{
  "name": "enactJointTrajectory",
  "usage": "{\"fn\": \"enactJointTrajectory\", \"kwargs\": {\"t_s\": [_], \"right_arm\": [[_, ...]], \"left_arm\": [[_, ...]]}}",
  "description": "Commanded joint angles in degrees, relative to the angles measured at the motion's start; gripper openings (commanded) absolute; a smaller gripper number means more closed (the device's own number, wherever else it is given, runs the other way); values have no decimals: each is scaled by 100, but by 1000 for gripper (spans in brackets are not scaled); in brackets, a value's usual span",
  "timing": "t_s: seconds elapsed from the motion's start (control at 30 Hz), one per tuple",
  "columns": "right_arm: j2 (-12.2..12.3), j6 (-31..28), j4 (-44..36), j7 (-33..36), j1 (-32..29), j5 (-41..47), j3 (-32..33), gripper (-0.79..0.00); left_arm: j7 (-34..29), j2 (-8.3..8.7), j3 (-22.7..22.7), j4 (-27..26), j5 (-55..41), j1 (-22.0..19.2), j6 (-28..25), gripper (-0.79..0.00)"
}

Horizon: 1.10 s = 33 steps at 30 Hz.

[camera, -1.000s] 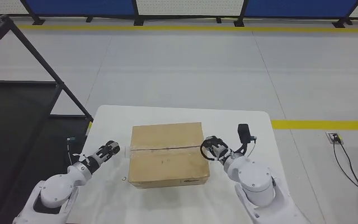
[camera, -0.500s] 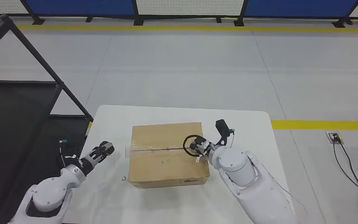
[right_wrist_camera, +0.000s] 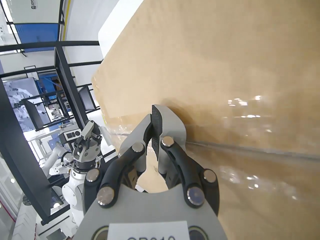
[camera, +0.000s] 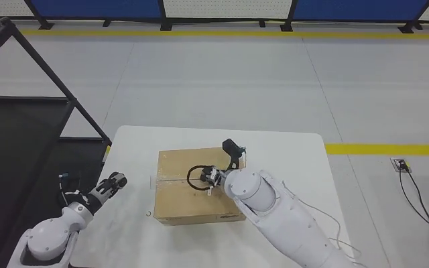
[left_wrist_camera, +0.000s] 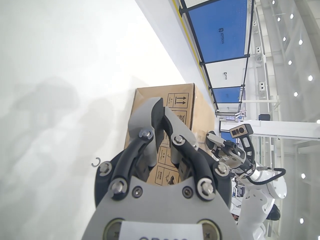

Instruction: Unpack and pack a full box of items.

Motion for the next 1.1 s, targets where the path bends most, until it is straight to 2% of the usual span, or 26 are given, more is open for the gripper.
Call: {"fn": "enactJointTrajectory", "kwargs": {"t_s": [0.0, 0.27, 0.53, 0.63, 0.8, 1.07], "right_arm": [[-79, -154, 162, 61, 119, 44, -140, -785], [-436, -689, 629, 235, 443, 215, -673, -785], [-786, -755, 1074, 305, 700, 259, -1069, -785], [-844, -713, 1020, 253, 671, 222, -1087, -785], [-746, -434, 577, 190, 417, -5, -852, -785], [-334, 471, -736, 175, -398, -741, -99, -785]], "left_arm": [[-1, 2, -43, 32, -26, 29, -22, -785], [-35, 7, -201, 174, -133, 141, -144, -785], [-97, 9, -256, 286, -146, 167, -201, -785], [-139, 8, -230, 307, -119, 151, -208, -785], [-200, 0, -120, 297, -33, 63, -207, -785], [-251, -16, 35, 232, 68, -51, -202, -785]]}}
